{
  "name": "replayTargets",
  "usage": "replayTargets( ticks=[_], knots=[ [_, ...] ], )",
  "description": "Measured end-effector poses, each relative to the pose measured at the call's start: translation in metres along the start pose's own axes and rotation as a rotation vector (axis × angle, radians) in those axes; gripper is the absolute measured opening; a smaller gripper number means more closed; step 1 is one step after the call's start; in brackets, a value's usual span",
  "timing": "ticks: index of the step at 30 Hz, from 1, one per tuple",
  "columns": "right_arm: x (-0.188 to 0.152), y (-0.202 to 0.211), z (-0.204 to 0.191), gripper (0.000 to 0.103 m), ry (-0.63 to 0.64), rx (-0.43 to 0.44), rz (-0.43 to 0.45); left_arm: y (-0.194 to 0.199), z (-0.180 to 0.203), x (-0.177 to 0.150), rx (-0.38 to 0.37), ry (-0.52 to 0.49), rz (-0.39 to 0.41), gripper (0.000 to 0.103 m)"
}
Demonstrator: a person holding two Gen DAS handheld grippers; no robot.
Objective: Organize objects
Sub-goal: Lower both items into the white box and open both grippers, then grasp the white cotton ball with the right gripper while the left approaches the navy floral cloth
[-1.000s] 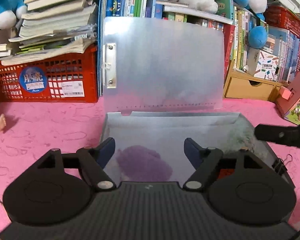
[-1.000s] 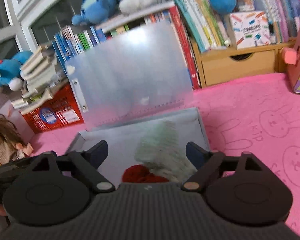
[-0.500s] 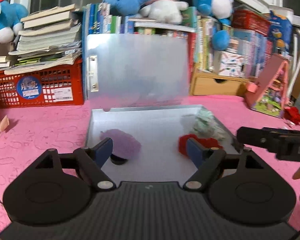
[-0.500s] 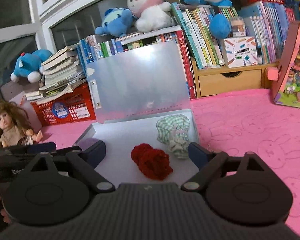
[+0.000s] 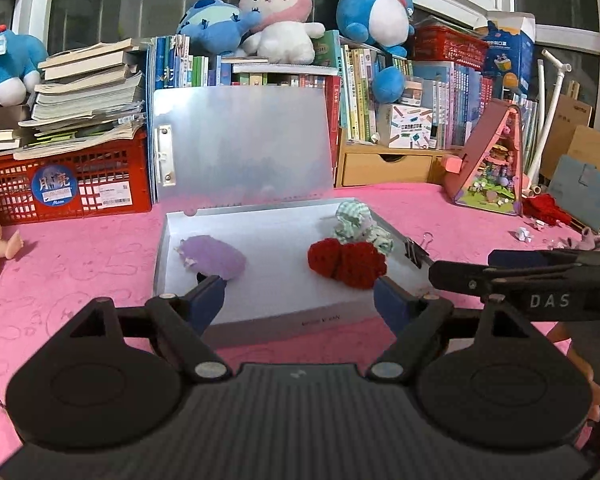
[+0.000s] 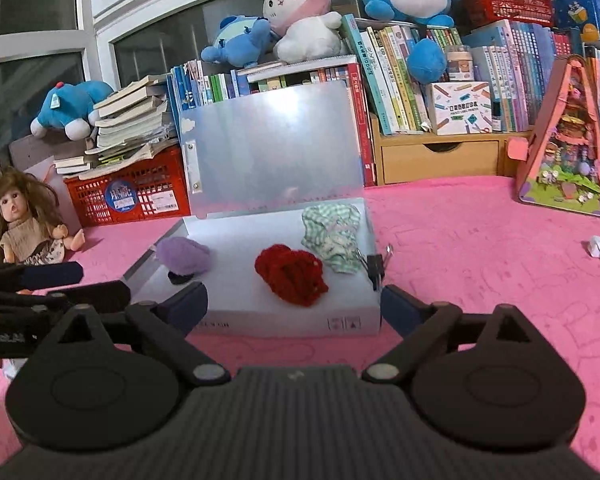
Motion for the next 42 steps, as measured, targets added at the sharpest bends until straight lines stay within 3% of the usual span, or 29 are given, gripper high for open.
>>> replayTargets(
  ticks=[15,29,42],
  knots=[
    [-0.040,0.012,0.008,0.103,0.013,-0.078,0.002,0.027,0.004,-0.035,0.035,-0.023,0.032,0.087],
    [-0.076,-0.002,0.018,0.103,-0.015,-0.123,-0.095,0.033,0.008,-0.071,0.084,-0.057,0.036,0.087],
    [-0.077,-0.005,0.019,0.103,-0.041,-0.120,-0.113,0.044,0.003,-0.076,0.123,-0.054,0.069,0.088]
  ],
)
Point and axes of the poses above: each gripper's, at about its wrist camera, not at the fingertips, and y roughly against the way its jaws point, z to its right, x to its top, the point moved 8 cm from there along -y, roughly the way its jaws point, and after that the axes turned 2 degrees about y, right-handed, at the moved point
